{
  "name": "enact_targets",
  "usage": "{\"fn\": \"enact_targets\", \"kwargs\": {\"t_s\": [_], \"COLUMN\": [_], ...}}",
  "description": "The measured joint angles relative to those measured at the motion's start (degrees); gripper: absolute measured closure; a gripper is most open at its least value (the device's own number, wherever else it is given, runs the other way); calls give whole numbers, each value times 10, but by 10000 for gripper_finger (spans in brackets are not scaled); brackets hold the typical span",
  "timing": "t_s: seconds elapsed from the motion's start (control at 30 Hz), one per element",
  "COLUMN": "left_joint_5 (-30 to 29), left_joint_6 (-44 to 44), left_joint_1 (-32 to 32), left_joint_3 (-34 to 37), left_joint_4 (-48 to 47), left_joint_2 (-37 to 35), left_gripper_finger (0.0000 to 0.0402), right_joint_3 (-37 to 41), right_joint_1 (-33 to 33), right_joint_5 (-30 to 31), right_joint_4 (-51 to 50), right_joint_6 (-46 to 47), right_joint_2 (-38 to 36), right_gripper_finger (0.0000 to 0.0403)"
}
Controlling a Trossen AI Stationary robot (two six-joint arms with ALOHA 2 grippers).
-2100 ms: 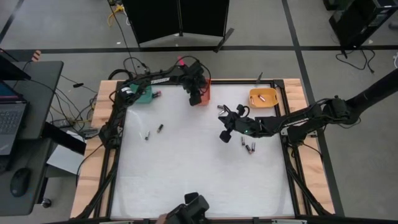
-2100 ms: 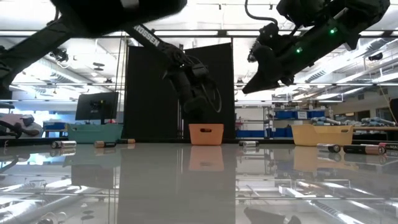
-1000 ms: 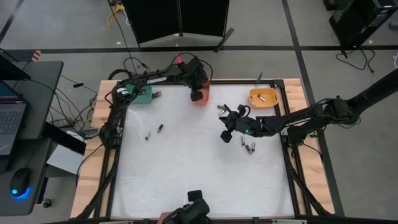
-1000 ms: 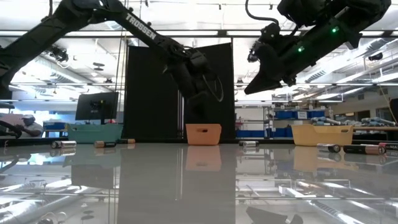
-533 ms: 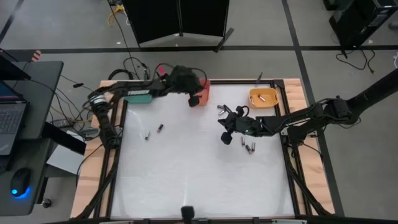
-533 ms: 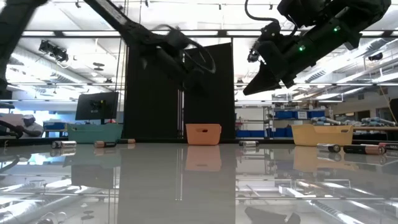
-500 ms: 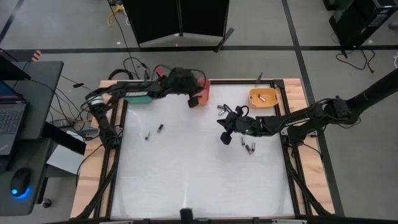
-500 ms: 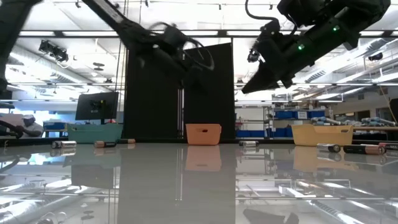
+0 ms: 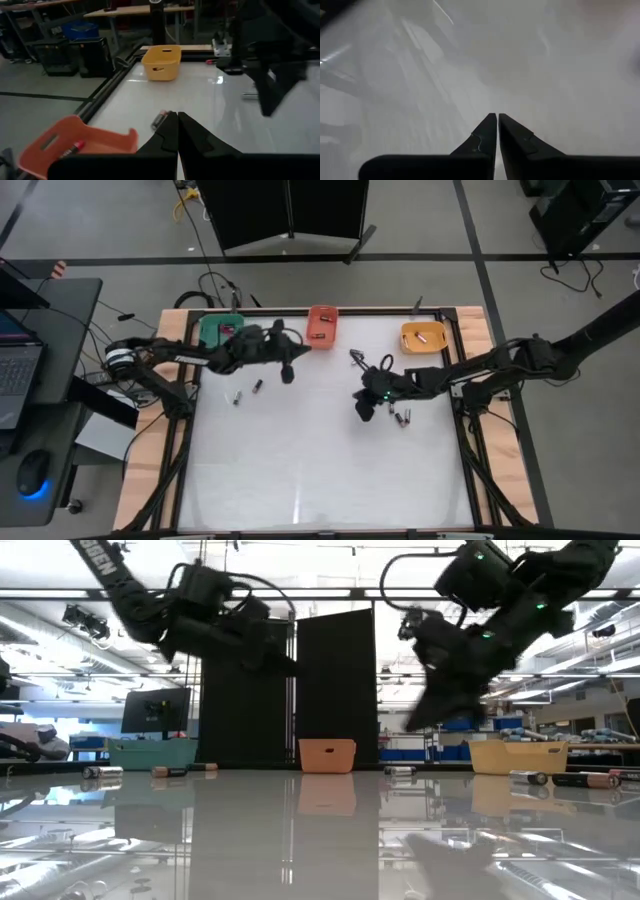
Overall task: Sort batteries
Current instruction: Put the bottom right silver battery into the yellow container
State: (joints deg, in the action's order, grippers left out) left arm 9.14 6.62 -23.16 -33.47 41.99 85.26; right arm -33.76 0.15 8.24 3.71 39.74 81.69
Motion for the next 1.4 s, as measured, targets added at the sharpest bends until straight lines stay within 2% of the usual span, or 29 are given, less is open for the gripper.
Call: {"fn": "enact_targets", "kwargs": {"t_s": [0.2,0.4,0.6,0.73,0.93,1.13,1.27,1.4], "left_joint_5": [-10,-16,-17,-17,-17,-15,-13,-13], "left_joint_6": [-13,-11,-10,-10,-9,-9,-9,-9], "left_joint_1": [8,8,8,8,8,8,8,8], "left_joint_3": [63,83,83,83,83,83,86,94], "left_joint_4": [97,129,135,136,128,124,122,121], "left_joint_2": [1,1,1,1,3,3,3,3], "left_gripper_finger": [394,394,394,394,394,394,394,394], "right_joint_3": [0,0,-30,-78,-94,-94,-94,-94], "right_joint_1": [18,42,56,57,57,49,37,30], "right_joint_5": [-6,-34,-36,4,16,12,11,7], "right_joint_4": [-205,-314,-392,-481,-492,-491,-487,-472], "right_joint_6": [143,246,281,281,278,282,277,260], "right_joint_2": [-49,-82,-87,-82,-65,-14,19,42], "right_gripper_finger": [371,370,359,335,274,211,192,194]}}
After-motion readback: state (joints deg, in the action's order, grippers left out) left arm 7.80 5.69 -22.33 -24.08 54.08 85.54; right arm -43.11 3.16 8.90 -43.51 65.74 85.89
